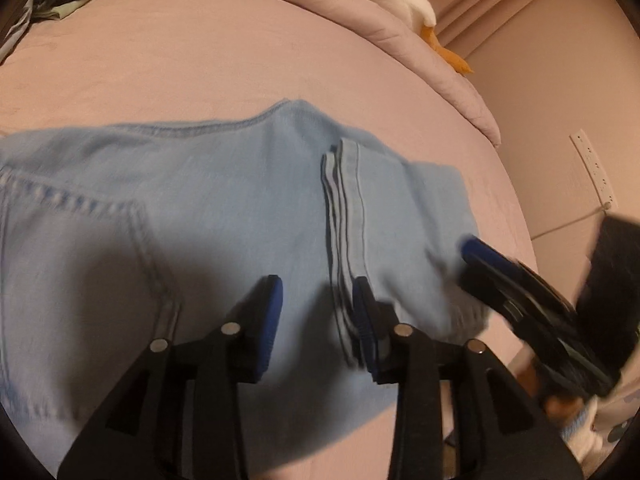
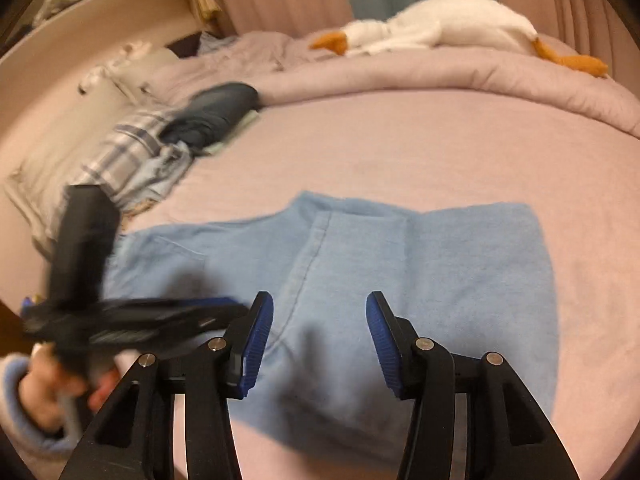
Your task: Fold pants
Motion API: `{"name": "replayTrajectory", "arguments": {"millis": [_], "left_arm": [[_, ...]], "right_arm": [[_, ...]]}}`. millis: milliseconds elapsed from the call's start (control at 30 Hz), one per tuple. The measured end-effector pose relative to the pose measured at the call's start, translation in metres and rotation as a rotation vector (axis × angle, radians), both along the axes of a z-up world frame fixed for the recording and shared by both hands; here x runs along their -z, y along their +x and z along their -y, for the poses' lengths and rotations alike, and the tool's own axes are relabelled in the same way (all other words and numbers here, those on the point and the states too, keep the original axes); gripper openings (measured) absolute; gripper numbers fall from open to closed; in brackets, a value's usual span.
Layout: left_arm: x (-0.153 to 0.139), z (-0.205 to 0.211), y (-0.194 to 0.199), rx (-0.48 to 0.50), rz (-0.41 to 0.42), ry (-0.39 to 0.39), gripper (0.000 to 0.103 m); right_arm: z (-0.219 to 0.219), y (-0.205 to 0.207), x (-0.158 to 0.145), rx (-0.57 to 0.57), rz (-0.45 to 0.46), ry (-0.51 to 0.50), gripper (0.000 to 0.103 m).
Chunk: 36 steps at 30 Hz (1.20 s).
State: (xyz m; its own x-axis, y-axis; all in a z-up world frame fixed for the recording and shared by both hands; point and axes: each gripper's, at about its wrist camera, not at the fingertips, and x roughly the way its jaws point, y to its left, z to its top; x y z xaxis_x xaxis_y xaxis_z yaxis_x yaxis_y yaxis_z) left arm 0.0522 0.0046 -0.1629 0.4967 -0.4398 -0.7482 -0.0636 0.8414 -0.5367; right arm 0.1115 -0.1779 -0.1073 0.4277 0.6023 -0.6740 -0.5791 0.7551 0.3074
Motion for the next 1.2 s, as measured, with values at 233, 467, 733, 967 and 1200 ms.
{"name": "replayTrajectory", "arguments": {"millis": [233,467,733,967,1200], "left_arm": [[-0.01,-0.025,-0.033,-0.02,0.01,-0.022,0.047],[-0.024,-0.054,-0.081,-0.069,0.045,-0.086,0.054],[-0.031,-0.054,-0.086,-0.094,0.055,-0.131,0.055],[-0.037,-0.006,-0.045,0.03,0.088,-0.131,0.055],[-0.032,-0.025,-0.062,-0.021,0.076,-0.101,0.055]], "right_arm": [[-0.055,-0.044,0.03,-0.157,0.118,-0.295,0.006],[-0.046,-0.012,0.007,-0.044,0.113,-0.23,0.007],[-0.052,0.013,0.027,-0.044,-0.018,-0.24,0.015],[0.017,-0.005,0.007,0.144,0.041,-0.197,0.015],[0.062,0.017,0.028,0.301,0.008,-0.348,0.02]]}}
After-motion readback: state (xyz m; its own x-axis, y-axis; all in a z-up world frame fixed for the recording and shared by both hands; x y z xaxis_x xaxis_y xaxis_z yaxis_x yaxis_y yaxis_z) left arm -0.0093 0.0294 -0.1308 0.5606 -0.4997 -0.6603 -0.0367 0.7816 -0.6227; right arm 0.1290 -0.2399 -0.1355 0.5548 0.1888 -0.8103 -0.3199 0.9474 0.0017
